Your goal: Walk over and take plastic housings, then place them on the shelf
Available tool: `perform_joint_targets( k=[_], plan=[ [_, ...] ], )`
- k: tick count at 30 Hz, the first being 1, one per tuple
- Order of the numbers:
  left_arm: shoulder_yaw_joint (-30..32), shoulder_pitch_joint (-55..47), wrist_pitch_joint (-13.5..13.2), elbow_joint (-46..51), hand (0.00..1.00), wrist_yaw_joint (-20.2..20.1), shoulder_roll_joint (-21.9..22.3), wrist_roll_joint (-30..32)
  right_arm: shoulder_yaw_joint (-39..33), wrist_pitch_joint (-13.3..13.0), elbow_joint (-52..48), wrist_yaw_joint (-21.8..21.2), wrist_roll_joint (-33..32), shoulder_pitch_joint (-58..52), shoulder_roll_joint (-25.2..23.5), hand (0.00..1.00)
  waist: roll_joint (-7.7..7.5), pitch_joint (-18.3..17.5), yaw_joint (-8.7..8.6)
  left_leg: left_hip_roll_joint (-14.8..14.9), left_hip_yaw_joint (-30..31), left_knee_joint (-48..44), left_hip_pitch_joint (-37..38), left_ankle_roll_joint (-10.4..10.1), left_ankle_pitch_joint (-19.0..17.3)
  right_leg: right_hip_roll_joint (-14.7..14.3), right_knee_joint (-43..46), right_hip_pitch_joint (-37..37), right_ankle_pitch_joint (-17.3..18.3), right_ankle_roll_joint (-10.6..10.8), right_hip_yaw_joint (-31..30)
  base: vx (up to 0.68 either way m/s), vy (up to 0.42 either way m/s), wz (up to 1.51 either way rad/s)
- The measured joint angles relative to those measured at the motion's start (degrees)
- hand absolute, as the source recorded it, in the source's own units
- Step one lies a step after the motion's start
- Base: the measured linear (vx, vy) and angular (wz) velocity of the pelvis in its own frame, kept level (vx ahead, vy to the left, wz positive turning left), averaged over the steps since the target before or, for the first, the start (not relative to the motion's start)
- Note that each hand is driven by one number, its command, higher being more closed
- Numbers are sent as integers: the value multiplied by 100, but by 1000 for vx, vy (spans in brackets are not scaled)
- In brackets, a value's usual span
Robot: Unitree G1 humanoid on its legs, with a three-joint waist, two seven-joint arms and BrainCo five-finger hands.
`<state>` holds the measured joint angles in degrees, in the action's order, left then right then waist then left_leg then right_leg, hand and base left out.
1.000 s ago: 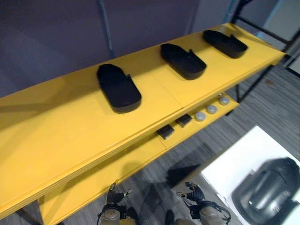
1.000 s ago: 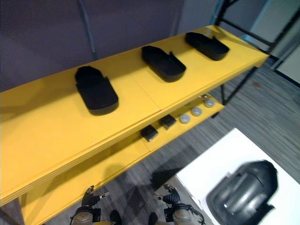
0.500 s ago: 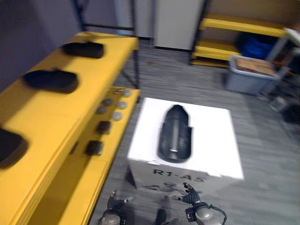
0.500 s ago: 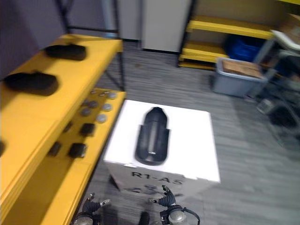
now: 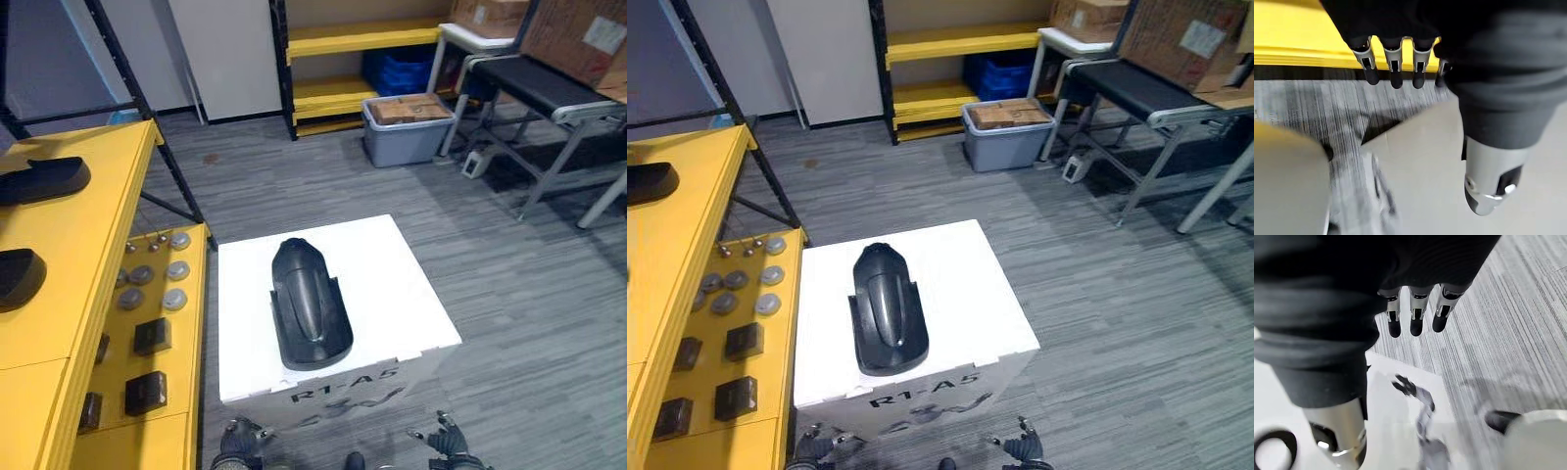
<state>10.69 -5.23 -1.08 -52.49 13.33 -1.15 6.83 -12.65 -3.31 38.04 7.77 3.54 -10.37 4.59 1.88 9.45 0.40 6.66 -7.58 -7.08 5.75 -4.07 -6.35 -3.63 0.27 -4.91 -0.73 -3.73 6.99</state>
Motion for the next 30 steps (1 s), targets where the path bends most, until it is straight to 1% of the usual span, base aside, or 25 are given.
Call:
perform_joint_targets(
  k=[2, 4, 5, 6, 8, 10, 12, 13, 14, 15, 16, 17, 18, 19, 20, 21, 22, 23, 24, 25, 26, 30],
  plan=[
    [27, -55, -1, 41, 0, -2, -63, 0, -256, -3, -511, 39, 1, -55, 69, 0, -2, -1, -16, -17, -4, 70, 54, 2, 2, 11, -4, -27, 16, 24, 2, 128, 73, 2],
    [58, -178, -11, 237, 0, -12, -145, 4, -696, 3, -1520, 78, 23, -135, 275, 0, -6, 1, -30, -58, -3, 134, 131, 14, 11, 56, -5, -72, 59, 87, 10, 131, 95, 7],
    [156, -258, -18, 339, 0, -23, -155, 5, -912, 2, -2214, 97, 33, -204, 458, 0, -9, -3, -67, -88, 7, 157, 158, 24, 18, 90, -3, -121, 91, 134, 37, 92, 84, 11],
    [159, -308, -19, 387, 0, -29, -171, 5, -1001, -2, -2519, 104, 35, -240, 557, 0, -12, -9, -86, -102, 9, 174, 172, 36, 26, 102, -1, -133, 97, 144, 45, 68, 85, 13],
    [264, -451, -43, 430, 0, -133, -193, 4, -1275, -9, -3508, 107, 158, -244, 942, 0, -29, -11, -93, -159, 10, 242, 231, 75, 52, 152, -3, -169, 115, 170, 62, 41, 80, 7],
    [262, -556, -44, 426, 0, -183, -195, 4, -1288, -14, -4090, 80, 187, -197, 1135, 0, -51, -12, -107, -197, 46, 299, 253, 107, 77, 189, -8, -189, 131, 195, 128, -9, 70, 13],
    [257, -664, -45, 409, 0, -250, -195, 2, -1083, -77, -4431, 4, 205, -78, 1252, 0, -107, -21, -126, -219, 110, 335, 303, 125, 90, 209, -12, -237, 136, 203, 151, -45, 46, 12],
    [255, -734, -44, 402, 0, -258, -195, 1, -768, -133, -4596, -45, 198, 56, 1352, 0, -148, -48, -115, -231, 118, 365, 320, 139, 104, 217, -28, -250, 136, 202, 155, -72, 27, 4],
    [248, -791, -50, 402, 0, -267, -197, 2, -388, -245, -4768, -134, 142, 218, 1420, 0, -184, -70, -104, -241, 138, 403, 326, 158, 129, 223, -64, -263, 122, 203, 167, -79, 20, 4],
    [245, -812, -51, 401, 0, -278, -197, 1, -173, -300, -4852, -182, 133, 306, 1448, 0, -197, -75, -88, -244, 143, 415, 328, 162, 135, 224, -88, -274, 113, 213, 173, -88, 7, 4],
    [232, -829, -51, 393, 0, -296, -215, -3, 305, -449, -4901, -271, 124, 517, 1510, 0, -224, -90, -47, -248, 146, 445, 329, 173, 149, 225, -100, -273, 107, 229, 177, -86, -2, 4],
    [204, -820, -53, 389, 0, -337, -228, -1, 696, -531, -4899, -372, 123, 701, 1523, 0, -238, -100, 43, -257, 155, 475, 331, 183, 165, 232, -109, -272, 111, 252, 193, -79, -5, 6],
    [174, -809, -61, 391, 0, -360, -237, -1, 868, -551, -4880, -399, 123, 786, 1520, 0, -242, -104, 75, -264, 168, 496, 329, 189, 177, 237, -126, -275, 109, 261, 212, -62, -14, 19],
    [118, -803, -81, 390, 0, -378, -264, 0, 1210, -562, -4804, -464, 124, 993, 1496, 0, -248, -108, 107, -288, 262, 522, 287, 200, 204, 260, -183, -278, 94, 272, 298, -42, -17, 26],
    [105, -798, -90, 390, 0, -380, -268, 1, 1343, -564, -4746, -481, 133, 1089, 1457, 0, -250, -109, 111, -304, 305, 540, 256, 208, 228, 270, -192, -269, 88, 274, 332, -36, -20, 35],
    [73, -795, -99, 392, 0, -379, -268, 0, 1510, -561, -4528, -485, 160, 1288, 1319, 0, -249, -113, 142, -328, 369, 602, 210, 217, 279, 287, -222, -236, 77, 279, 386, -9, -15, 33],
    [60, -786, -98, 391, 0, -377, -276, 1, 1577, -537, -4252, -480, 294, 1445, 1118, 0, -250, -116, 188, -349, 428, 670, 160, 222, 322, 298, -274, -212, 58, 282, 454, 11, -9, 28],
    [52, -780, -99, 394, 0, -375, -277, 0, 1600, -507, -4117, -458, 395, 1508, 1016, 0, -250, -117, 208, -354, 445, 697, 140, 224, 338, 298, -293, -197, 31, 255, 467, 71, 3, 20],
    [48, -780, -91, 392, 0, -364, -280, 4, 1623, -340, -3603, -374, 820, 1637, 582, 0, -247, -118, 291, -356, 468, 755, 125, 221, 357, 297, -336, -177, 10, 227, 501, 107, 8, 11],
    [3, -770, -88, 392, 0, -356, -281, 7, 1618, -214, -3341, -275, 1045, 1642, 380, 0, -246, -119, 347, -358, 474, 764, 122, 218, 361, 297, -365, -184, 11, 228, 528, 151, 9, 13],
    [-18, -755, -77, 392, 0, -351, -280, 8, 1615, -92, -3098, -179, 1268, 1647, 212, 0, -246, -118, 349, -370, 507, 767, 113, 217, 361, 303, -392, -185, 11, 228, 574, 124, 3, 13],
    [-113, -671, -30, 397, 0, -263, -282, 16, 1543, 287, -2656, 166, 1948, 1650, -105, 0, -239, -118, 349, -402, 610, 738, 66, 215, 362, 338, -402, -202, 18, 238, 649, 116, 13, 16]
  ],
)
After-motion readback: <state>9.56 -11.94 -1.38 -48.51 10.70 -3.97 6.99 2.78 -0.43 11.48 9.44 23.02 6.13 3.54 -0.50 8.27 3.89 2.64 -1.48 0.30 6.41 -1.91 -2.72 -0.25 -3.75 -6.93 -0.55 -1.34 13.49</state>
